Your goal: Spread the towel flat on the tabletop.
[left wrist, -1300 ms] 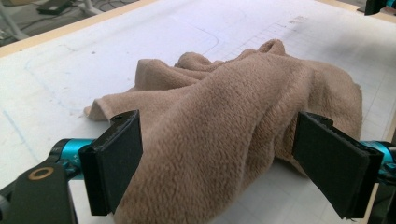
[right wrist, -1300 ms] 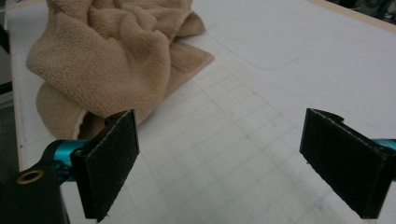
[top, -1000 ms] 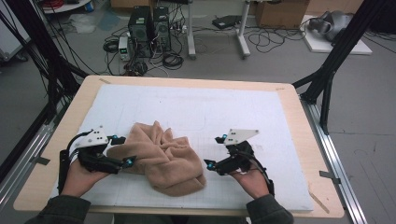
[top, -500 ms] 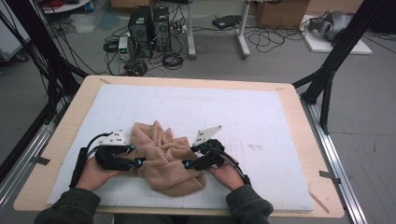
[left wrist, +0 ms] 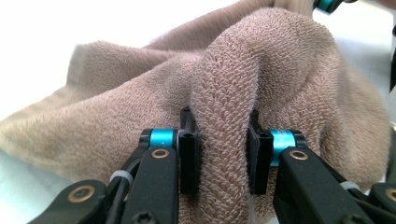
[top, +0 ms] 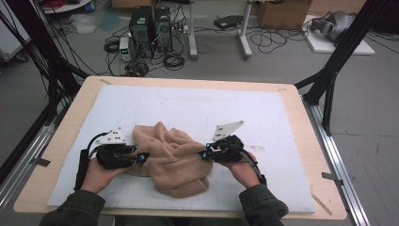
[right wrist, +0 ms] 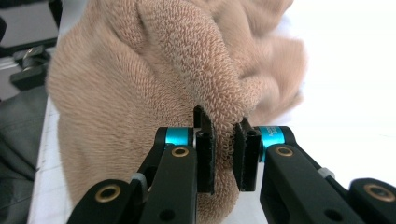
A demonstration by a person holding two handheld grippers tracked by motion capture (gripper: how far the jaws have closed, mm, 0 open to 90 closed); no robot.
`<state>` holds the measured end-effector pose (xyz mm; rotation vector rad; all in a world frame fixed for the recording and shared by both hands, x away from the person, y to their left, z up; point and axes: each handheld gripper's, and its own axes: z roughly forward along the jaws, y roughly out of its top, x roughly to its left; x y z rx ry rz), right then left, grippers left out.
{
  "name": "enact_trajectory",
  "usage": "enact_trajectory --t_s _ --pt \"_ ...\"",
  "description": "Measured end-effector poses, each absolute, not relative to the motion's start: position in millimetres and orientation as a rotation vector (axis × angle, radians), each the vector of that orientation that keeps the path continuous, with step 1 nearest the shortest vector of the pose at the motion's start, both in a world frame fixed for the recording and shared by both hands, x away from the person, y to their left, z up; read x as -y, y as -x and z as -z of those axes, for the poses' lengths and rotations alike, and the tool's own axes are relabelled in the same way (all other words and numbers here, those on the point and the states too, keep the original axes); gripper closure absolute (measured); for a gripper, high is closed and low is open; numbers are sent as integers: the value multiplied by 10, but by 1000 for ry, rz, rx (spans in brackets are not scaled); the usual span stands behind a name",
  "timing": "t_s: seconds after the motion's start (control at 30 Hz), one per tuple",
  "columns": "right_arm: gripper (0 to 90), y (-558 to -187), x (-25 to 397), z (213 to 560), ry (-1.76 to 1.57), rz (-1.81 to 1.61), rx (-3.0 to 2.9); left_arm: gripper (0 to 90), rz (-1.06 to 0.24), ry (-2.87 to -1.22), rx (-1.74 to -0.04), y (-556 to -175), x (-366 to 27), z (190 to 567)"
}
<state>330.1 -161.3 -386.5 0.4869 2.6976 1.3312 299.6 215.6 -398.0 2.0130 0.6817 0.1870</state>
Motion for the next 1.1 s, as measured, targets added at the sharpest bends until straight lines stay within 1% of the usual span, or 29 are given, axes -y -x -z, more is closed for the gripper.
enact_trajectory --t_s 0.13,0.17,0.2,0.3,0.33,0.37,0.43,0.53,0.73,0.87,0.93,1.03,1.1 --pt "825 -3244 1915 3599 -500 -1311 -2633 726 -199 -1965 -629 -2978 -1942 3776" --pt "826 -3222 1990 3540 -507 -1295 -2612 727 -199 -1965 -629 -2978 -1942 3776" --pt "826 -3196 2062 3489 -515 -1285 -2598 728 -206 -1970 -597 -2967 -1840 3709" --pt "826 -3114 2260 3387 -535 -1265 -2563 728 -205 -1982 -557 -2933 -1643 3628" --pt "826 -3086 2320 3372 -544 -1268 -2552 728 -205 -1982 -557 -2933 -1643 3628" --pt "826 -3057 2370 3372 -559 -1262 -2548 727 -220 -2004 -546 -2920 -1533 3624" --pt "826 -3009 2438 3426 -583 -1228 -2565 726 -220 -2045 -548 -2917 -1447 3669" --pt "826 -2956 2494 3607 -615 -1202 -2609 724 -221 -2099 -538 -2898 -1368 3761" --pt "825 -2848 2479 4040 -660 -1183 -2722 721 -142 -2119 -564 -2790 -1363 4002" --pt "822 -2746 2465 4231 -678 -1204 -2773 712 -133 -2116 -551 -2728 -1379 4043" --pt "797 -2722 2464 4243 -681 -1215 -2780 688 -123 -2106 -553 -2727 -1393 4024" --pt "676 -2710 2473 4159 -669 -1223 -2763 609 -117 -2088 -559 -2736 -1438 3964" --pt "636 -2714 2495 4060 -653 -1248 -2745 559 -122 -2090 -556 -2736 -1453 3934"
